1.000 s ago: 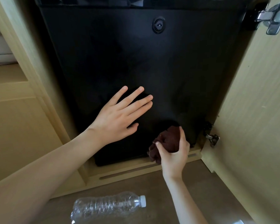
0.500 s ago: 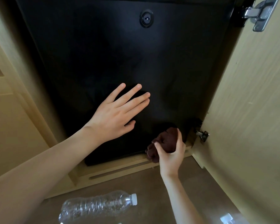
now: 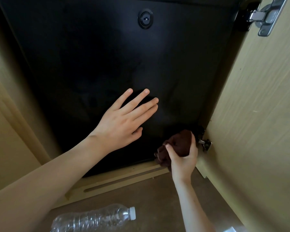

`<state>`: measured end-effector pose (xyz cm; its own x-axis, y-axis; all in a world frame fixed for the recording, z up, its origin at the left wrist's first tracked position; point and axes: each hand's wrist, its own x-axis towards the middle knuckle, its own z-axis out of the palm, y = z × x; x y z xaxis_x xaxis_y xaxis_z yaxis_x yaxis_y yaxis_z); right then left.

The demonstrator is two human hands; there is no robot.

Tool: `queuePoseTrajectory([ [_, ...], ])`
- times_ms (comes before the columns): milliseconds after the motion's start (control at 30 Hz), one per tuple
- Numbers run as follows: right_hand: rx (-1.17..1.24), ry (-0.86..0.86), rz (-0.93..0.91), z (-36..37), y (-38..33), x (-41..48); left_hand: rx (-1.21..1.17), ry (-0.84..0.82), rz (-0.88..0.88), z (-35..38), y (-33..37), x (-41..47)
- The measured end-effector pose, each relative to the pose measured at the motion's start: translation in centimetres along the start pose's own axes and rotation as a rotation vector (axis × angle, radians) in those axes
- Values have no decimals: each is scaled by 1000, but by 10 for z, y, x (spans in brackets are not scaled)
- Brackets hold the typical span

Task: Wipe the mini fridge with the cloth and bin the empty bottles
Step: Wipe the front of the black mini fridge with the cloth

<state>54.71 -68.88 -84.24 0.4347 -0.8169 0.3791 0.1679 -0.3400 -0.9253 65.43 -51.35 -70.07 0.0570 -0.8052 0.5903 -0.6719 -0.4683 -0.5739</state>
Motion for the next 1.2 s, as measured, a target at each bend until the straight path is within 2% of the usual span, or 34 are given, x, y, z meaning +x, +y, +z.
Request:
queuePoseTrajectory([
  [133,17,25,67,-3,5,-2,-2,-24,6,-3,0,2],
  [267,61,49,-14,-1,-34,33,-11,-29,19,-1,4,9],
  [433,-26,54,-153,-3,-57,59,-24,-15,7,2,7,11],
  [633,1,4,21,-14,-4,19,-4,-50,18,-3,4,10],
  [767,69,40,65,-7,-25,26,10,-81,45,-9,-2,8],
  [833,104,82,9,-2,-55,44,7,-75,44,-10,-5,5],
  [967,21,102,-165,8,-96,67,-19,-72,32,-12,-12,-3],
  [1100,-15,48,-147,13,-59,28,-7,-96,35,-17,-16,-12],
  [1200,-4,-21,-2,21,-22,-20,18,-112,45,-24,-21,-19],
])
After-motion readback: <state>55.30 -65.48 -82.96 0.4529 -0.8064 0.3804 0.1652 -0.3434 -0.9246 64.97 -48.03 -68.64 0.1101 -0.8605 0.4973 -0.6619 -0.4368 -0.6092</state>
